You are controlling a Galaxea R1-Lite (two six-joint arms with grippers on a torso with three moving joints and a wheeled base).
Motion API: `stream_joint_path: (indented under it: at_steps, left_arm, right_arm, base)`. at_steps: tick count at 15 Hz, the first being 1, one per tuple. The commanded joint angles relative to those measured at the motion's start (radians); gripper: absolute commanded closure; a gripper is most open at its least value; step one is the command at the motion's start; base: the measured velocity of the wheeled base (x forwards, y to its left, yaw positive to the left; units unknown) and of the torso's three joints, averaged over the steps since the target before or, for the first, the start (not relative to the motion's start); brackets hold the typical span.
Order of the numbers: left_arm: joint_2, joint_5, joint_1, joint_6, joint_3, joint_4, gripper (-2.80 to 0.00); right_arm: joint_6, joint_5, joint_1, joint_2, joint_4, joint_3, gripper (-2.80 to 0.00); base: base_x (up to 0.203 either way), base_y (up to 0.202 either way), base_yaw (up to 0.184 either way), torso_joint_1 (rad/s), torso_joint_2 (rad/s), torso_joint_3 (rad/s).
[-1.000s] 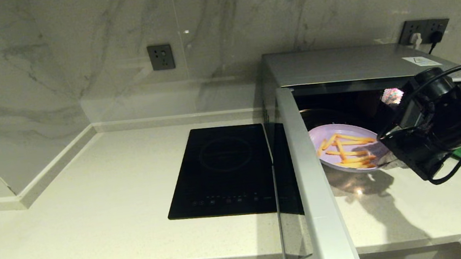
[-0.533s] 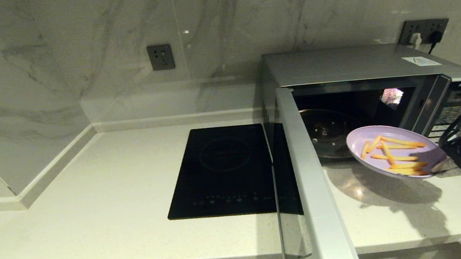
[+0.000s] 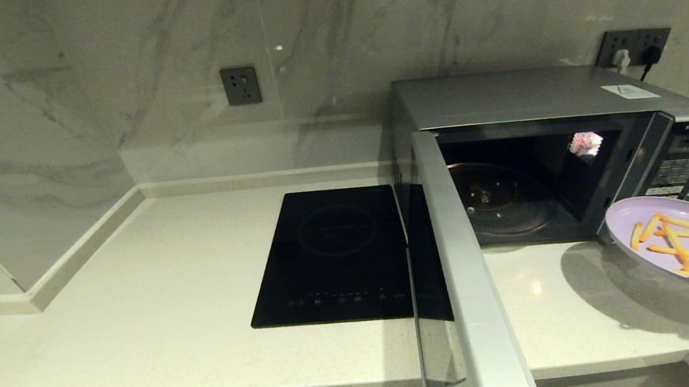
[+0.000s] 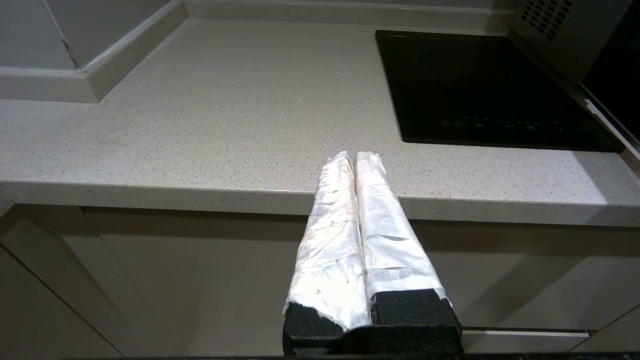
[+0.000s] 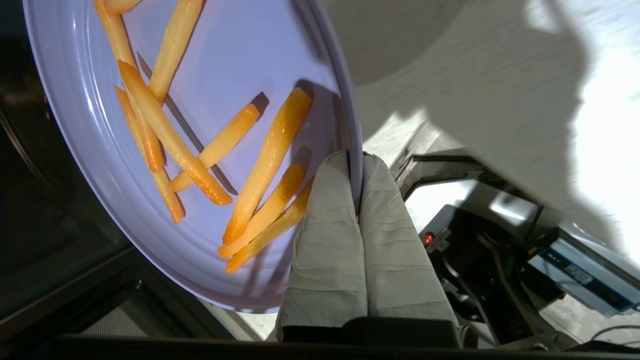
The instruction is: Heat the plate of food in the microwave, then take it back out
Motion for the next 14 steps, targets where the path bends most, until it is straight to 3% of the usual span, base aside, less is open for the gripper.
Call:
stream_joint_path:
  at_steps: [1, 4, 6, 14]
  left_arm:
    - [0.0, 0.0, 0.0, -0.001, 0.0, 0.0, 0.0]
    - [0.0, 0.0, 0.0, -0.001, 0.0, 0.0, 0.0]
    - [0.0, 0.0, 0.0, -0.001, 0.0, 0.0, 0.0]
    - [0.0, 0.0, 0.0, -0.001, 0.0, 0.0, 0.0]
  right_arm:
    - [-0.056, 0.031, -0.12, 0.033, 0.003, 0.003, 0.0]
    - [-0.161, 0.065, -0.247, 0.129, 0.001, -0.005, 0.0]
    - [-0.206, 0.092, -0.29, 0.203, -0.001, -0.026, 0.0]
    - [-0.23, 0.126, -0.303, 0.439, -0.002, -0.205, 0.0]
  base:
    - [0.0, 0.0, 0.0, 0.0, 0.0, 0.0]
    - [0.0, 0.0, 0.0, 0.0, 0.0, 0.0]
    - [0.0, 0.0, 0.0, 0.0, 0.0, 0.0]
    - [0.0, 0.0, 0.0, 0.0, 0.0, 0.0]
